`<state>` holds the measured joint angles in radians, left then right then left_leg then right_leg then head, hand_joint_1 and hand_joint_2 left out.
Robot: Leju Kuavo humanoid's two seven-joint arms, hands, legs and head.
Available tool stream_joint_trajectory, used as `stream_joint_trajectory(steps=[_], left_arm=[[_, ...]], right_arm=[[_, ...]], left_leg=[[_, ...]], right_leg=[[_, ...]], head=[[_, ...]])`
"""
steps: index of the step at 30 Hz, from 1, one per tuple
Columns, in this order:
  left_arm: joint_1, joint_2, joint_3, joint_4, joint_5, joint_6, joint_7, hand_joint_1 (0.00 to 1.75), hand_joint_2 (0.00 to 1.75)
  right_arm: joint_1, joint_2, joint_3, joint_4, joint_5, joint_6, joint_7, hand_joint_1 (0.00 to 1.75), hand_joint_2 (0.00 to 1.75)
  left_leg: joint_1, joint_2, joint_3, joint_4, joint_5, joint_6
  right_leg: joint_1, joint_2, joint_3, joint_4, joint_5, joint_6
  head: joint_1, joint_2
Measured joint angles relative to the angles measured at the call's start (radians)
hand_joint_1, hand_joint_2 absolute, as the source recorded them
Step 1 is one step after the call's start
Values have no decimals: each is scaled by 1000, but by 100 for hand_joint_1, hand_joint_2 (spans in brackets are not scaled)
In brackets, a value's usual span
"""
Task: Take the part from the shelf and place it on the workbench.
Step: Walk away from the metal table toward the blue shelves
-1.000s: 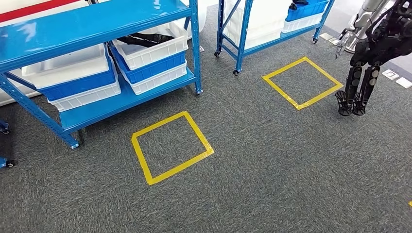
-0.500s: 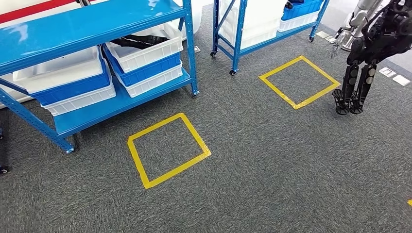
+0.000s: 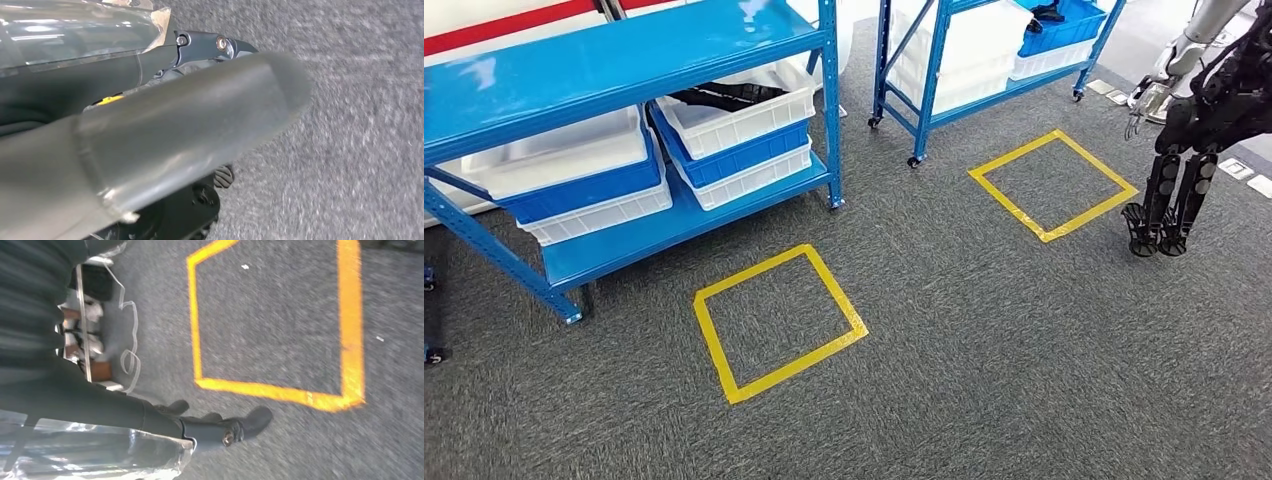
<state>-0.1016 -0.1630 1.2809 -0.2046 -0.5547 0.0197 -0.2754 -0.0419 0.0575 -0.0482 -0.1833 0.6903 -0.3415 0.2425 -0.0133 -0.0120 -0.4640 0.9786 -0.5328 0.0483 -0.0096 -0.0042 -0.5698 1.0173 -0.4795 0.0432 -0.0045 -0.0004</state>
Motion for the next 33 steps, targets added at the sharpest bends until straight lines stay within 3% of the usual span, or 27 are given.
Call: stream_joint_trajectory(steps=[2,4,6,8,10,11,12,14,15,16,19,20,21,23,25,26,27,28,29,30,31,33], left_arm=[[-1,0,0,0,3,0,-2,0,0],[-2,1,0,0,5,0,-3,0,0],[-3,1,0,0,6,-1,-4,0,0],[-2,0,0,0,7,-1,-5,0,0],[0,0,1,0,7,-1,-5,0,0],[1,0,1,0,7,-1,-5,0,0],[2,1,2,0,7,-1,-5,0,0],[5,2,5,0,8,-1,-5,0,0],[6,3,7,0,8,-1,-5,0,0],[6,4,8,0,8,-2,-6,0,0],[2,4,11,-1,9,-5,-9,0,0],[0,5,13,-1,9,-6,-10,0,0],[-1,5,14,-1,9,-7,-10,0,0],[-2,5,16,-1,9,-7,-11,0,0],[-2,4,17,-1,9,-7,-11,0,0],[-1,3,17,-1,9,-7,-11,0,0],[0,3,17,-1,9,-7,-11,0,0],[1,2,17,-1,9,-7,-11,0,0],[1,2,17,-1,9,-8,-11,0,0],[1,2,18,-1,9,-8,-12,0,0],[0,2,18,-1,9,-8,-12,0,0],[-4,3,18,-1,9,-10,-13,0,0]], right_arm=[[-2,0,0,0,2,0,0,0,175],[-1,0,1,0,4,0,1,0,175],[-1,0,1,0,5,0,1,0,175],[-2,1,1,0,6,0,1,0,175],[0,0,1,0,7,0,1,0,175],[1,0,1,0,8,0,1,0,175],[2,0,1,0,8,0,2,0,175],[3,3,2,1,10,1,2,0,175],[0,5,3,1,11,1,3,0,175],[-2,8,3,2,12,2,4,0,175],[-10,11,4,0,15,2,5,0,175],[-12,11,4,-1,16,2,5,0,175],[-15,12,4,-1,16,2,5,0,175],[-19,11,4,-1,16,2,5,0,175],[-18,8,4,-1,16,1,4,0,175],[-15,7,4,-1,16,1,4,0,175],[-12,6,4,-1,16,1,4,0,175],[-8,5,4,0,15,1,4,0,175],[-6,4,3,0,15,1,4,0,175],[-6,4,3,0,15,1,4,0,175],[-6,4,3,1,15,1,3,0,175],[-9,5,3,0,14,0,0,0,175]], left_leg=[[-1,2,8,6,-9,-9],[1,4,-1,47,-11,-18],[7,7,-65,152,-24,-30],[14,8,-162,273,-71,-42],[17,9,-226,307,-102,-46],[18,9,-235,277,-86,-42],[16,9,-233,222,-45,-35],[9,6,-217,109,72,-13],[4,6,-207,76,110,-4],[-1,4,-199,58,126,3],[-6,1,-143,25,107,24],[-5,1,-122,16,102,32],[-3,0,-106,9,96,37],[-3,0,-84,8,75,41],[-1,-5,-58,8,50,35],[2,-9,-41,8,37,30],[4,-12,-23,8,22,25],[6,-14,-9,8,7,18],[6,-14,7,10,-11,11],[5,-13,18,10,-28,4],[3,-12,28,12,-40,-2],[2,-9,27,37,-39,-11]], right_leg=[[0,-1,9,-4,-5,-29],[-5,1,28,-9,-6,-43],[-8,1,47,-15,-14,-52],[-8,3,60,-17,-28,-57],[-8,6,81,-17,-48,-57],[-6,6,94,-17,-59,-56],[-4,7,107,-18,-70,-56],[0,9,128,-20,-93,-53],[0,10,138,-25,-104,-49],[2,12,153,-25,-109,-42],[4,12,174,13,-96,-13],[4,12,151,58,-93,-10],[4,12,114,118,-101,-14],[0,12,19,237,-148,-29],[-4,12,-50,271,-201,-30],[-6,11,-65,247,-205,-21],[-10,11,-69,199,-184,-3],[-13,9,-68,140,-129,19],[-15,4,-65,85,-69,33],[-15,1,-57,47,-17,34],[-15,-2,-51,28,18,24],[-15,1,-33,23,20,-10]], head=[[-4,0],[-8,0],[-10,0],[-11,0],[-11,0],[-11,0],[-11,0],[-10,0],[-10,0],[-10,0],[-10,0],[-10,0],[-9,0],[-6,0],[-4,0],[-4,0],[-3,0],[-1,0],[0,0],[0,0],[0,0],[-3,0]])
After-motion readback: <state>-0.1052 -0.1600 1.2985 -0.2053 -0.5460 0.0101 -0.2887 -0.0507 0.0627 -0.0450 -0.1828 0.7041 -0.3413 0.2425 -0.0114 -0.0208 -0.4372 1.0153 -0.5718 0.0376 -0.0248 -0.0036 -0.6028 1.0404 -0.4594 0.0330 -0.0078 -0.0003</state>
